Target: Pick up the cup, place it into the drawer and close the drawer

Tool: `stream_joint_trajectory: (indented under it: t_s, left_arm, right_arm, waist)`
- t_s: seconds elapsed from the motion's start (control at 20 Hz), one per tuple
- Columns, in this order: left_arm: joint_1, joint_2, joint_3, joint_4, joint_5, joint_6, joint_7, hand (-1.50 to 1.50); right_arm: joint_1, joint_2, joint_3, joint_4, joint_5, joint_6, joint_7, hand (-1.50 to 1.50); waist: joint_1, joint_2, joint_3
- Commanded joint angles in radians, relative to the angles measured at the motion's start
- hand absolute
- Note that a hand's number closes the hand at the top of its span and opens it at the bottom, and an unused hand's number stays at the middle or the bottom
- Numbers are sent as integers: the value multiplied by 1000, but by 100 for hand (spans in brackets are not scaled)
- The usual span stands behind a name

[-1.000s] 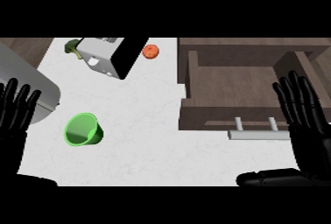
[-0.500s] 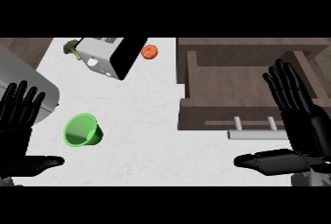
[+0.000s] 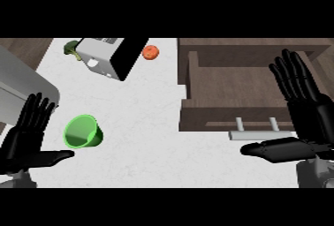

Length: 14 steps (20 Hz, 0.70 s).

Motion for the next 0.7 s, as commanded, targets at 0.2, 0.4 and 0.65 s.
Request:
stream_joint_trajectory:
  t_s: [0.2,0.4,0.65]
  left_arm:
    - [-4,24,21,267,-71,-36,-178,-150]
    - [-202,72,44,583,-124,-23,-311,-150]
    - [-162,62,28,702,-181,-5,-477,-150]
  right_arm:
    - [-95,15,6,20,31,-34,64,-150]
    - [-73,-14,-42,33,-18,15,28,-150]
    - [10,-34,-83,20,-48,64,-32,-150]
  waist:
    - [3,0,0]
    - [-5,1,-1]
    - [-4,0,0]
